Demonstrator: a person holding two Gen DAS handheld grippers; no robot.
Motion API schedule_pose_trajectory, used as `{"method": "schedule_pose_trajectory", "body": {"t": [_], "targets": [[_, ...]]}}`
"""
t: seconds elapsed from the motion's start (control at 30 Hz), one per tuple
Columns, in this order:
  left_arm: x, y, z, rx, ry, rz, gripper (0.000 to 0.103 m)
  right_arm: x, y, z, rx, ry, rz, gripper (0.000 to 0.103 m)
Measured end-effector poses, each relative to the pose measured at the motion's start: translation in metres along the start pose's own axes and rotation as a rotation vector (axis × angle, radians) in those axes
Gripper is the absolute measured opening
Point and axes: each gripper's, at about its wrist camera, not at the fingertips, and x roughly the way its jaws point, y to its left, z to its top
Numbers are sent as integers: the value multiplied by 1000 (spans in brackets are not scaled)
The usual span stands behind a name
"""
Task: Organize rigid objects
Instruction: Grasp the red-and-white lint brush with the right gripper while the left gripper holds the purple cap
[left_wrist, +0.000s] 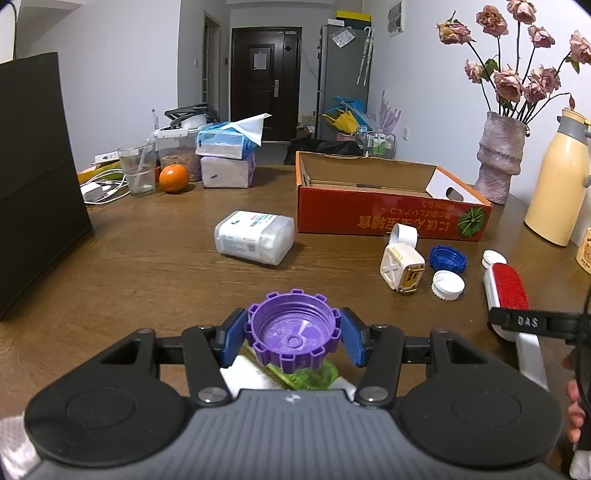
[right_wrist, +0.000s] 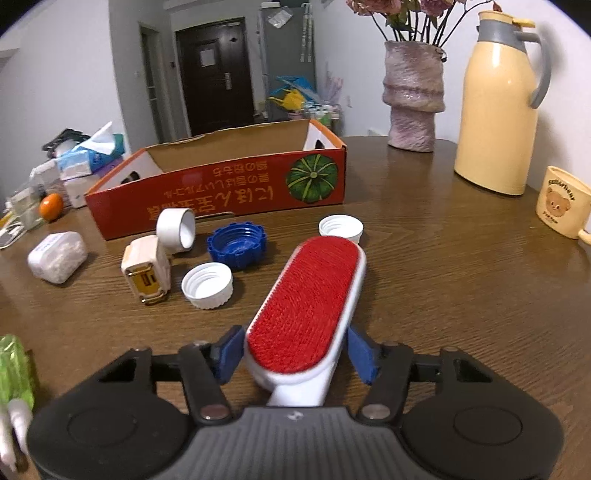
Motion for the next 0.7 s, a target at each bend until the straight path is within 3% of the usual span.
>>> {"method": "schedule_pose_trajectory", "body": {"t": [0.27, 0.7], "targets": [[9, -18, 13, 19, 4, -11, 55, -4, -20, 3, 6, 8, 53, 56], [25, -44, 46, 46, -28, -29, 55, -21, -32, 30, -1, -87, 139, 55]]}}
